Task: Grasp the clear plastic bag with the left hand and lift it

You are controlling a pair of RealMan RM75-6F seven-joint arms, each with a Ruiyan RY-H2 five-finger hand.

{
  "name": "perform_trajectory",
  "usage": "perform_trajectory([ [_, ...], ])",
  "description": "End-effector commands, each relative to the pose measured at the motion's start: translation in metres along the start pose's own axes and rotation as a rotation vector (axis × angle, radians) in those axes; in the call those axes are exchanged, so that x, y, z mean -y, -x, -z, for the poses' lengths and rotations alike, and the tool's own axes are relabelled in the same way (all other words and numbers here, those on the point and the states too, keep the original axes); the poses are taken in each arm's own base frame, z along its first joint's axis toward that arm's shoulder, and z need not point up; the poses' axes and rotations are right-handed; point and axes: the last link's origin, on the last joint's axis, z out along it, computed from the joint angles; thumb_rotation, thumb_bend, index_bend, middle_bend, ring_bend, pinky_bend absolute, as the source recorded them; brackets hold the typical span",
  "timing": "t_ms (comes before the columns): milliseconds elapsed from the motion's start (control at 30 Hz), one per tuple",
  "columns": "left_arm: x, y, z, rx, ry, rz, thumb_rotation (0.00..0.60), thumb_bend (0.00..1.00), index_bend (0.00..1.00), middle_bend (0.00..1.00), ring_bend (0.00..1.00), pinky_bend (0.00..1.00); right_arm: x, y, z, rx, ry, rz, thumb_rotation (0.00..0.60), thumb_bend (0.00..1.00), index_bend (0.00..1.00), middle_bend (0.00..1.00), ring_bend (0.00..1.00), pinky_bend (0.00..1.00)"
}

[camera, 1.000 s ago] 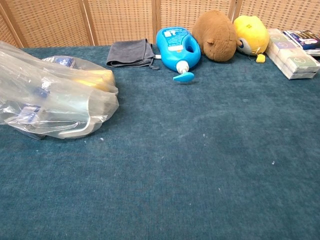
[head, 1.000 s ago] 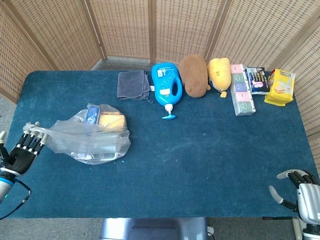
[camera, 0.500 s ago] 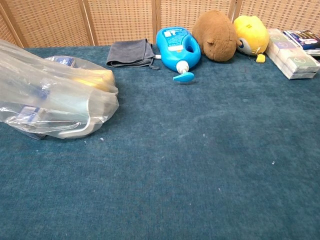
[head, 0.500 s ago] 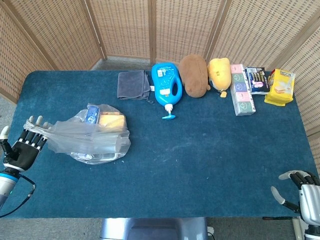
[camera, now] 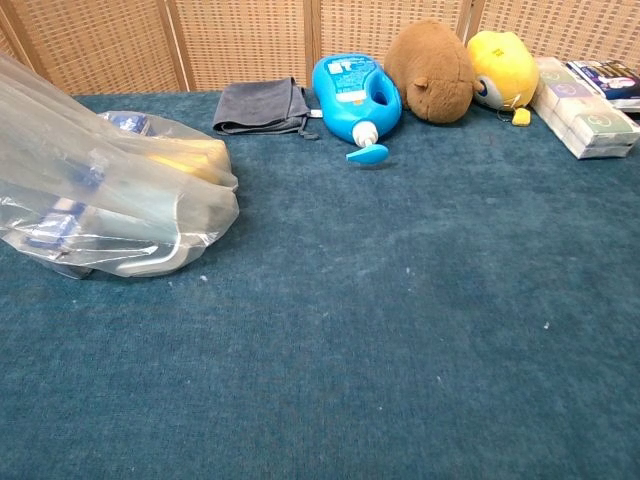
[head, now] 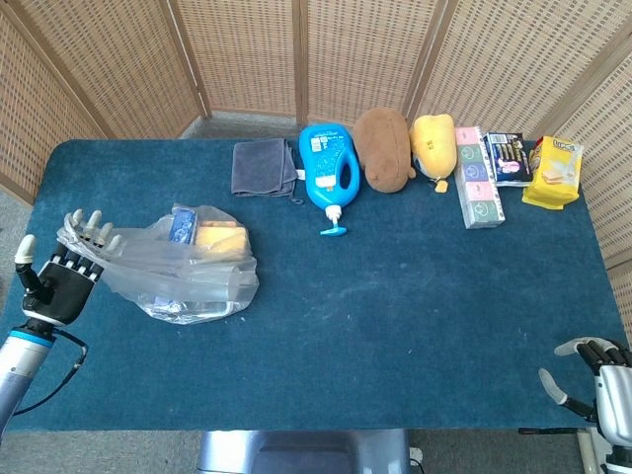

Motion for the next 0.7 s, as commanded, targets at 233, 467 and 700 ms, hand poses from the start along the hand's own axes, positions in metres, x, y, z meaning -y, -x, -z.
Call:
perform_trajectory([
  [233,0.009,0.015,-0.004,0.066,-0.019,-0.007,0.233,0.29,0.12,0.18,0.10,0.07,0.000,0.000,0.000,-0.001,0.003,0.001,0.113,0.32,0.45,0.42,0.32,0.23],
  [467,0.013,0.022,-0.007,0.140,-0.096,-0.095,0.236,0.34,0.14,0.18,0.11,0.08,0.000,0.000,0.000,-0.001,0.004,0.002,0.113,0.32,0.45,0.42,0.32,0.23],
  [700,0.014,0.029,-0.010,0.208,-0.100,-0.112,0.234,0.40,0.30,0.25,0.18,0.26,0.001,-0.001,-0.001,-0.002,0.004,0.004,0.114,0.32,0.45,0.42,0.32,0.23],
])
